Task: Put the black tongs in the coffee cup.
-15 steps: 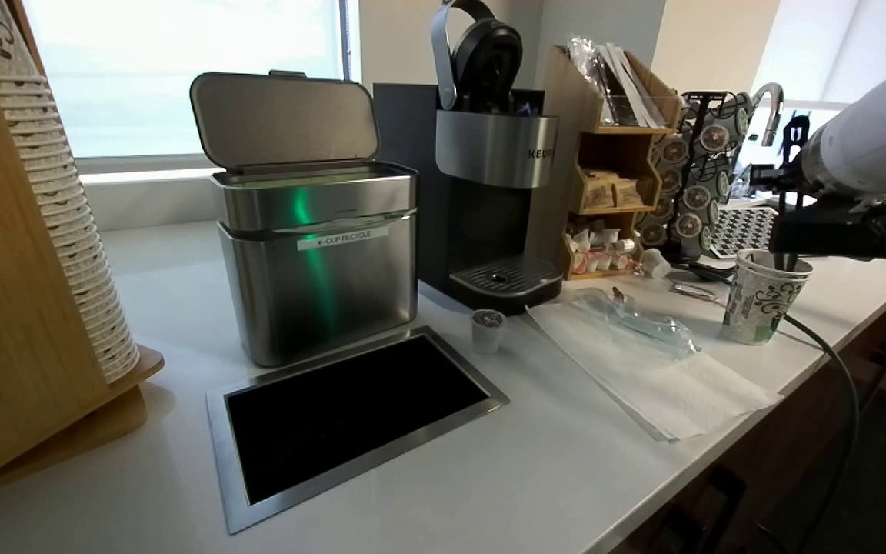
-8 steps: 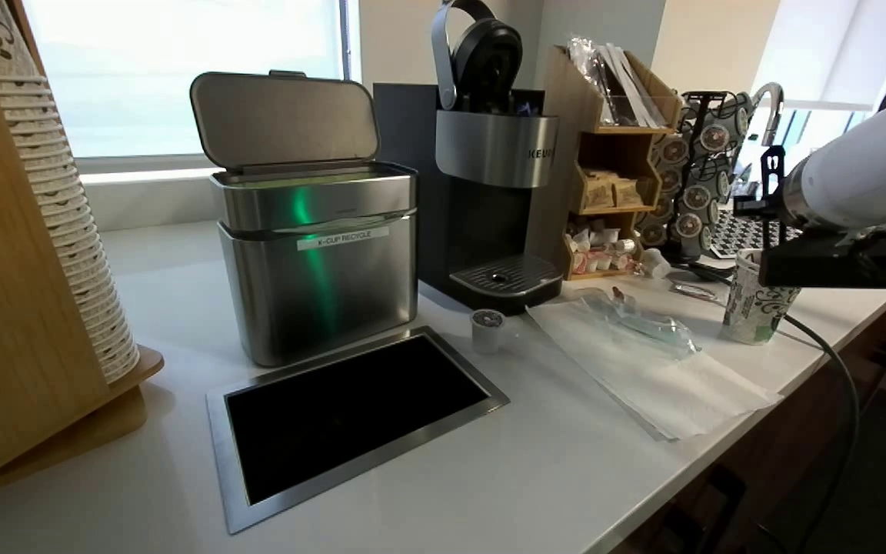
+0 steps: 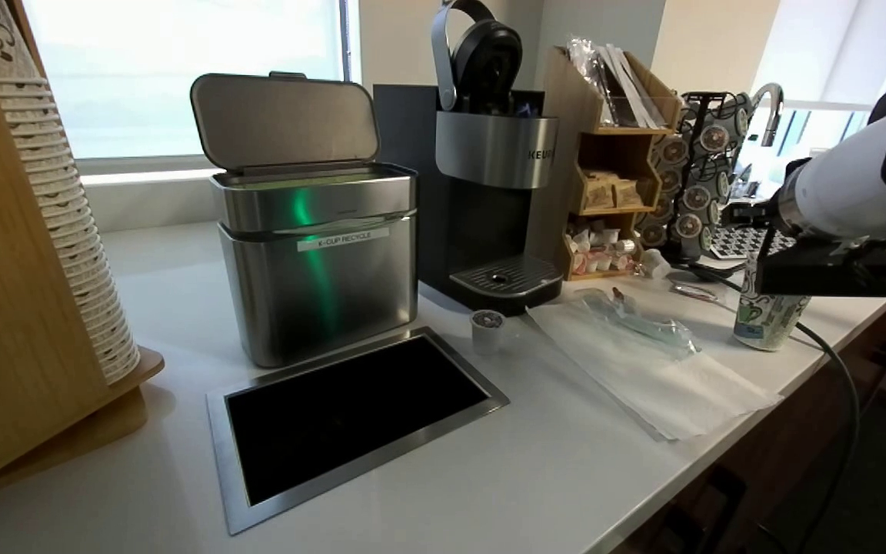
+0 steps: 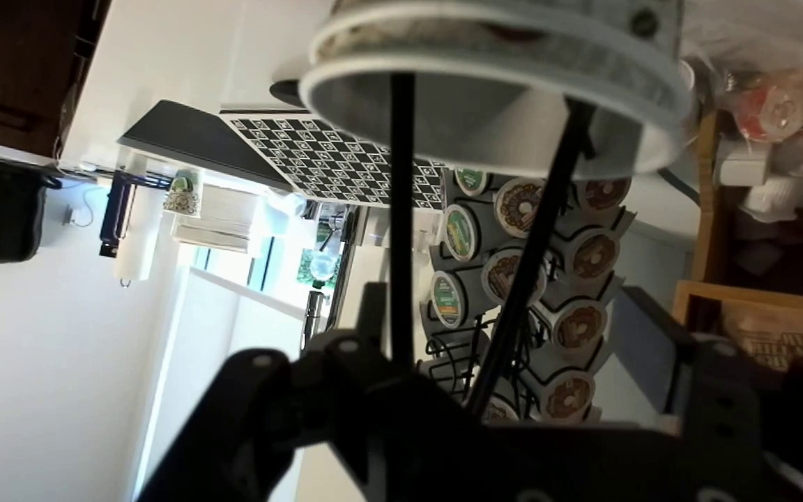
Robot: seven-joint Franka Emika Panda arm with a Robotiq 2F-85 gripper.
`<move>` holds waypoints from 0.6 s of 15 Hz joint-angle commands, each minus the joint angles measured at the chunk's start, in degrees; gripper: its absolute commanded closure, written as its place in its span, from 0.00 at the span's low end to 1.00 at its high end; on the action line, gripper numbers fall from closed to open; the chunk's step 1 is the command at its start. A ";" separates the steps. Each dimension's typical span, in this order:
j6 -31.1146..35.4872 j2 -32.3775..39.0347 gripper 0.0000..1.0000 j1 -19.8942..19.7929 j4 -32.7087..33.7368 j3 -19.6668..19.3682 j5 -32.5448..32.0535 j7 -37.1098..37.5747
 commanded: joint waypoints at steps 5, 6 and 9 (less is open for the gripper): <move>0.00 -6.35 0.00 -0.53 0.56 -0.66 1.80 0.29; 0.57 -7.80 0.00 -0.69 0.80 -1.08 2.56 -0.13; 1.56 -12.83 0.00 -1.10 1.96 -2.56 3.52 0.27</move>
